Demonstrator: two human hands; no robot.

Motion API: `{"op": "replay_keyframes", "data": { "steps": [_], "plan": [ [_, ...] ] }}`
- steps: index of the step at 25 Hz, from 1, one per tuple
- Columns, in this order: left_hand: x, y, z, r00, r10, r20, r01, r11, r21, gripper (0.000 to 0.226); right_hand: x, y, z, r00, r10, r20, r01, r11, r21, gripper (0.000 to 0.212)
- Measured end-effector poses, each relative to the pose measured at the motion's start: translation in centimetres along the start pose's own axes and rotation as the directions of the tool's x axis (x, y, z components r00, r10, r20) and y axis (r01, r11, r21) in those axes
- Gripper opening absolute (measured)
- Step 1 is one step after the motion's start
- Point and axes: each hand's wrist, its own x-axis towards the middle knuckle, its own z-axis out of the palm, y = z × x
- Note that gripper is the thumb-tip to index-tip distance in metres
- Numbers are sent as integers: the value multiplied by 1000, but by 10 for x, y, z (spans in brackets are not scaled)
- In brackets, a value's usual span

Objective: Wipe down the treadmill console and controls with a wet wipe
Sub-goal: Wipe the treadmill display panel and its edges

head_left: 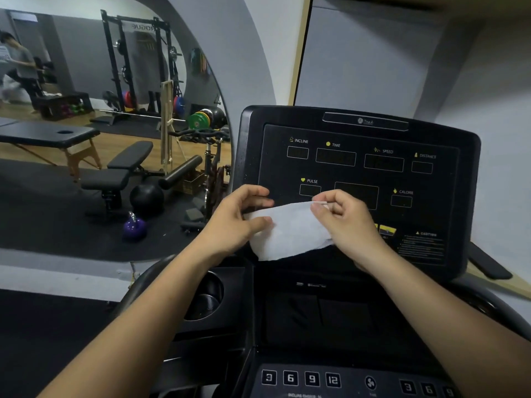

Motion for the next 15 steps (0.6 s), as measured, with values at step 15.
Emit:
{"op": "replay_keyframes", "data": {
  "steps": [15],
  "plan": [
    [-2,-19,-2,951,-46,-305,134,953,273,18,57,-33,24,917,-389,94,390,816,-427,11]
  ]
}}
